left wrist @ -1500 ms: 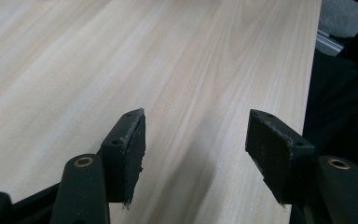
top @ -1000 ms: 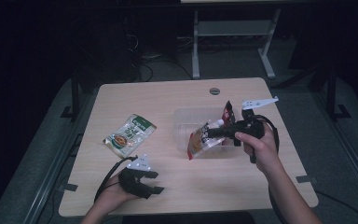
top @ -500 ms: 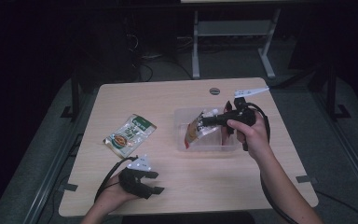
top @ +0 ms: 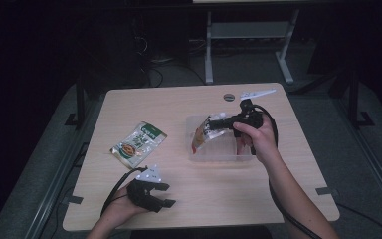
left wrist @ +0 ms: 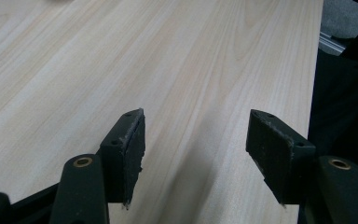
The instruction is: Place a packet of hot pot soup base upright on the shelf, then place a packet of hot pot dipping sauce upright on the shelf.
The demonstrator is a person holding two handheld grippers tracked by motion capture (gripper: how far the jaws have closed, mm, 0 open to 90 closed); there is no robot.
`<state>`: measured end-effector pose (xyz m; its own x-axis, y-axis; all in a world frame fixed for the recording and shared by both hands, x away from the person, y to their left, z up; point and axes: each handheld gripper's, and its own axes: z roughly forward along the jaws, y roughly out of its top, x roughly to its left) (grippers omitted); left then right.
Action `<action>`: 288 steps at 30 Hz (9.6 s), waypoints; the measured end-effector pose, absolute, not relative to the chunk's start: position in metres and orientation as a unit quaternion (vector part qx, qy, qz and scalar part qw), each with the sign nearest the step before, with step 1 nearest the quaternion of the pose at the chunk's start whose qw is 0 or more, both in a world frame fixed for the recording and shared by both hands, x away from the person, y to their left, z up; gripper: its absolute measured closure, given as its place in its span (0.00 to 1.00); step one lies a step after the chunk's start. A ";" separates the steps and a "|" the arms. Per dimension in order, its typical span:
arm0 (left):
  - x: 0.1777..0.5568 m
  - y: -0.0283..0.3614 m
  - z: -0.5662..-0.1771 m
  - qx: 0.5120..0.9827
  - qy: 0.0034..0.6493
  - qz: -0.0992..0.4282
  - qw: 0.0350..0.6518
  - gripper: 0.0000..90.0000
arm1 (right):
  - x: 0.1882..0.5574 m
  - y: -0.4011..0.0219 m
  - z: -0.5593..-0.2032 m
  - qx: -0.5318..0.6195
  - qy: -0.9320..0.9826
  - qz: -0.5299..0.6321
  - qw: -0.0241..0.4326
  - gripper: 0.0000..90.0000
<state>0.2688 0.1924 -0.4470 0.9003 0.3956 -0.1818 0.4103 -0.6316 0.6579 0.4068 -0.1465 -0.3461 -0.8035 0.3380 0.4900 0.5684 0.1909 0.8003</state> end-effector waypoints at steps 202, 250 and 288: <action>0.432 0.254 -0.452 0.853 0.401 0.077 0.324 1.00 | 0.287 -0.202 -0.438 -0.338 -0.833 -0.433 0.072 0.53; 0.279 0.269 -0.426 0.872 0.340 0.052 0.348 0.99 | 0.286 -0.196 -0.441 -0.341 -0.837 -0.422 0.069 0.50; 0.281 0.255 -0.450 0.894 0.336 0.007 0.296 1.00 | 0.314 -0.107 -0.457 -0.313 -0.839 -0.423 0.141 0.47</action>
<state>0.2807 0.2554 -0.4504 0.7738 0.6054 -0.1863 0.5971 -0.5990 0.5336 0.3143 -0.1066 -0.4570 -0.7647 0.4058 0.5006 0.6438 0.4470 0.6210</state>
